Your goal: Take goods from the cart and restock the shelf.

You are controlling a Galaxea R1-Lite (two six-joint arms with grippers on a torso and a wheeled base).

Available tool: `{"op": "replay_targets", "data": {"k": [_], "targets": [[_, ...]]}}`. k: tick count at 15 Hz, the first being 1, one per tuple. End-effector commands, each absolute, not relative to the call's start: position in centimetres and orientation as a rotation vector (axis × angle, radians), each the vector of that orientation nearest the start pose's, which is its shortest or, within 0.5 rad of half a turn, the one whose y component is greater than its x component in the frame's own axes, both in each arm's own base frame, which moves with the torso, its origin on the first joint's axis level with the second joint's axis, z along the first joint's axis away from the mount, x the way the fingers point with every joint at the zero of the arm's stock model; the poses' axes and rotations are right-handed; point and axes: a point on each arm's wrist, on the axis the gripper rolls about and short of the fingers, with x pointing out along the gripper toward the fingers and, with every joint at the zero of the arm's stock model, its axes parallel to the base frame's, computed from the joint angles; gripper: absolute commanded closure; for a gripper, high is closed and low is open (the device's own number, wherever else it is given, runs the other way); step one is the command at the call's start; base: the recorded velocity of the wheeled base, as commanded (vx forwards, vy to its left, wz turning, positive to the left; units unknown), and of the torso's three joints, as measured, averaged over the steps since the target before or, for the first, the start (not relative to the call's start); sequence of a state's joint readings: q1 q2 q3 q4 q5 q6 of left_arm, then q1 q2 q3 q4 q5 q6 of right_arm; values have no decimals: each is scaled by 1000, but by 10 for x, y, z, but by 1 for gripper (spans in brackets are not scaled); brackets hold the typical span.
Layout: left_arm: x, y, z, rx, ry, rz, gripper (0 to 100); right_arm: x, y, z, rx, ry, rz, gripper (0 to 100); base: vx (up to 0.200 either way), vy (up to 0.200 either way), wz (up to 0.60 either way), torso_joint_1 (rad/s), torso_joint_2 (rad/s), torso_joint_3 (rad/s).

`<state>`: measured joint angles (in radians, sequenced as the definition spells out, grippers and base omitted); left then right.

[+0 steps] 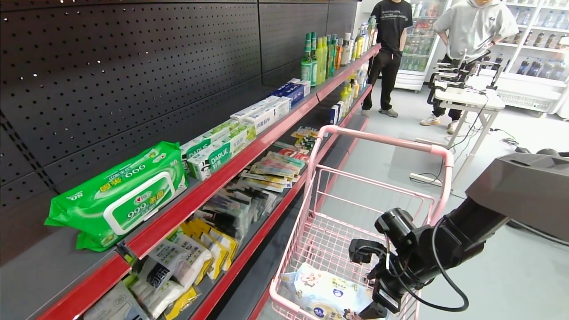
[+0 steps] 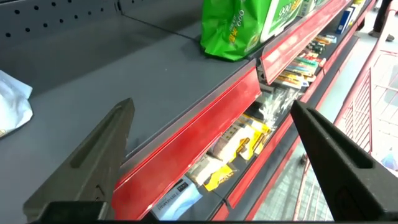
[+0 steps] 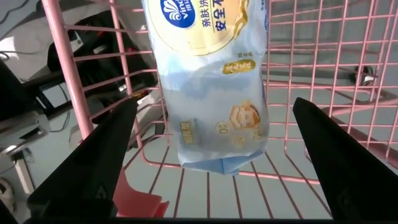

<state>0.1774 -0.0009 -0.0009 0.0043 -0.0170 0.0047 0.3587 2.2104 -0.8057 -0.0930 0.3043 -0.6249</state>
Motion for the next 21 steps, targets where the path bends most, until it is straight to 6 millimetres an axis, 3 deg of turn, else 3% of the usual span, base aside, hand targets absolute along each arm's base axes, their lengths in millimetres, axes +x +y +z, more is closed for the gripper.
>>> {"op": "replay_targets", "data": {"k": [1,7,21], "targets": [[-22,-4,75,4,3,161,0,287,115,-16,-547,1107,962,0,0,0,0,0,0,0],[-22,-4,75,6,4,163,0,288,118,-38,-557,1087,969,0,0,0,0,0,0,0],[-22,-4,75,7,4,163,0,285,119,-41,-557,1092,979,0,0,0,0,-33,87,52]]}}
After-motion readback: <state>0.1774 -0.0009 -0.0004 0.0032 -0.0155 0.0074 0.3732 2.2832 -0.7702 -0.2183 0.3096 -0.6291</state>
